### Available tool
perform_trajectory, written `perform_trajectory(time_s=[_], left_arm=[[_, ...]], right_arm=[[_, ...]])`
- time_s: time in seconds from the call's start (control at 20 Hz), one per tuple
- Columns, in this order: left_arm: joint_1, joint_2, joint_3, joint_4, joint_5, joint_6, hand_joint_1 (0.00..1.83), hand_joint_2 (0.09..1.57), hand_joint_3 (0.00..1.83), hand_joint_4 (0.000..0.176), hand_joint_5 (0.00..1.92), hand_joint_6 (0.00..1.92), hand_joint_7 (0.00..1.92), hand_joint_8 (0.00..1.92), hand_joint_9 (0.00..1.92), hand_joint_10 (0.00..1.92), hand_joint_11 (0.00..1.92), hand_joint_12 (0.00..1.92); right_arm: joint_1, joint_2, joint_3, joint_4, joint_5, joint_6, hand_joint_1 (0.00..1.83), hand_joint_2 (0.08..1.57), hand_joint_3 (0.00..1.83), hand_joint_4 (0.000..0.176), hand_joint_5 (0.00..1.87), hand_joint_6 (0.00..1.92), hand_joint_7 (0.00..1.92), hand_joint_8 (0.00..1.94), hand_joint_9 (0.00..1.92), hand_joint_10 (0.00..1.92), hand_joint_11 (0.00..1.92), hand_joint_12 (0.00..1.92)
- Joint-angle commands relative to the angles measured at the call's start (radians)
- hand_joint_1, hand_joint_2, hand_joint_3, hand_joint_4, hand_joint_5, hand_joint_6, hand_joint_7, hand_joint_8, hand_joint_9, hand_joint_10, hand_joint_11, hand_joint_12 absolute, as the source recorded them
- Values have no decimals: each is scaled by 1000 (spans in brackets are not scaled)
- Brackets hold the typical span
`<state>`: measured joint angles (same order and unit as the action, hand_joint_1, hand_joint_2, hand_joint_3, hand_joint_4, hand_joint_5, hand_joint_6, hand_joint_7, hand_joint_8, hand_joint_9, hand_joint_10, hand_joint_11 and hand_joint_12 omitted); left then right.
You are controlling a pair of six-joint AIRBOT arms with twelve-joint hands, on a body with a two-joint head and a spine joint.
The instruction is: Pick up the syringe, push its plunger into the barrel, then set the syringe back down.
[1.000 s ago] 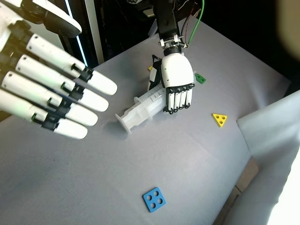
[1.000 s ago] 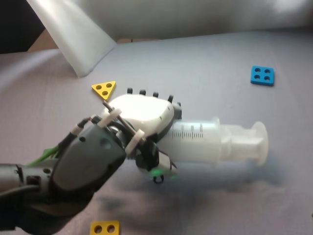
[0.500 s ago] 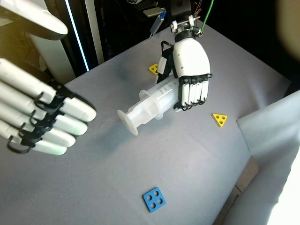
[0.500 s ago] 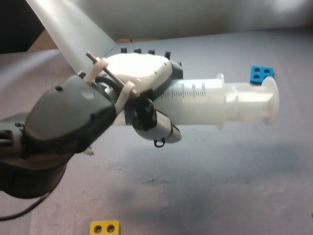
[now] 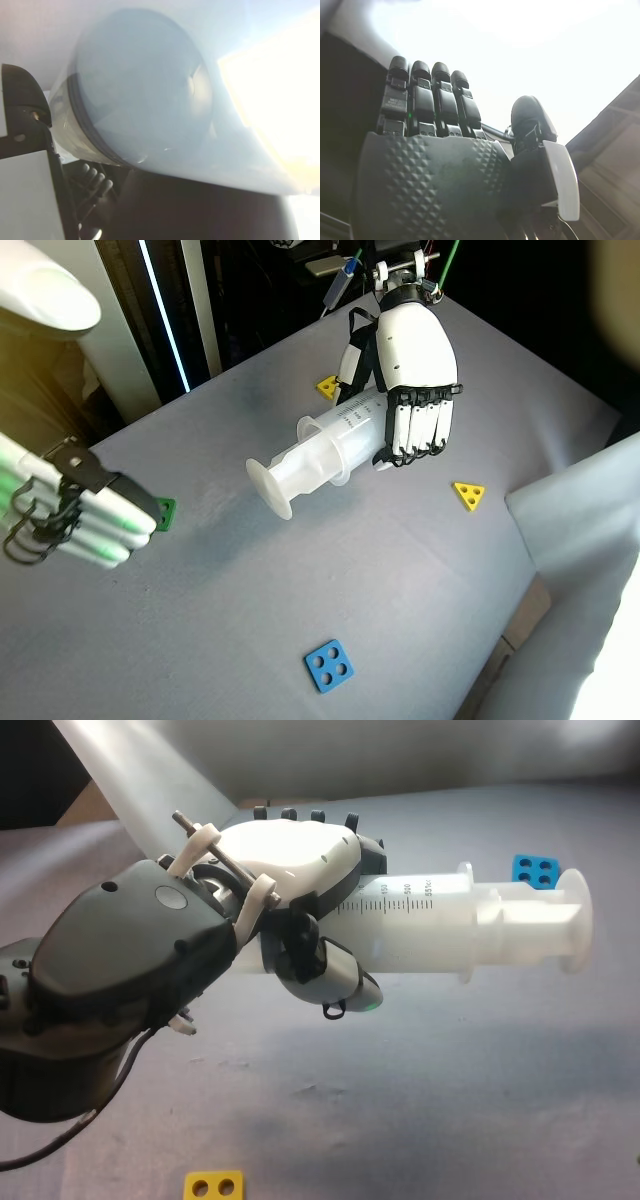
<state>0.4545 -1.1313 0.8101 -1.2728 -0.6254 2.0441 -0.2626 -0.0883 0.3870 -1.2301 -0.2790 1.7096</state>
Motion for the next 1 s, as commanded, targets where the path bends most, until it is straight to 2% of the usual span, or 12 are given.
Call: perform_trajectory(time_s=[0.0, 0.25, 0.45, 0.5, 0.7, 0.95], left_arm=[[-18, 3, -2, 60, -48, 1, 1342, 1230, 0, 0, 672, 1309, 792, 1363, 698, 1526, 458, 1485], [-18, 3, -1, 60, -38, 3, 1335, 1247, 0, 0, 649, 1343, 759, 1414, 662, 1574, 410, 1512], [-18, 2, 0, 60, -34, 4, 1330, 1259, 0, 0, 628, 1369, 734, 1447, 650, 1598, 409, 1530], [-18, 2, 0, 60, -34, 4, 1332, 1254, 0, 0, 636, 1360, 747, 1434, 654, 1583, 422, 1515], [-26, 2, 1, 59, -28, 4, 1336, 1244, 0, 0, 652, 1325, 761, 1407, 675, 1567, 446, 1487], [-31, 2, -5, 57, -25, 5, 1335, 1250, 0, 0, 615, 1363, 775, 1401, 664, 1573, 435, 1502]], right_arm=[[3, 7, -1, -17, -21, 35, 0, 1350, 0, 0, 151, 6, 146, 2, 102, 2, 0, 186], [-10, 8, -3, 151, -75, 39, 0, 1345, 0, 0, 134, 1, 119, 1, 79, 2, 0, 51], [-60, -9, -3, 263, -75, 39, 0, 1337, 0, 0, 127, 0, 109, 0, 74, 1, 0, 43], [-71, -18, -3, 270, -74, 39, 0, 1332, 0, 0, 137, 1, 121, 0, 83, 2, 0, 84], [-86, -58, -2, 281, -74, 40, 0, 1327, 0, 0, 132, 2, 118, 3, 82, 2, 1, 37], [-82, -161, 22, 282, -108, 63, 0, 1331, 1, 0, 149, 1, 143, 1, 103, 3, 0, 134]])
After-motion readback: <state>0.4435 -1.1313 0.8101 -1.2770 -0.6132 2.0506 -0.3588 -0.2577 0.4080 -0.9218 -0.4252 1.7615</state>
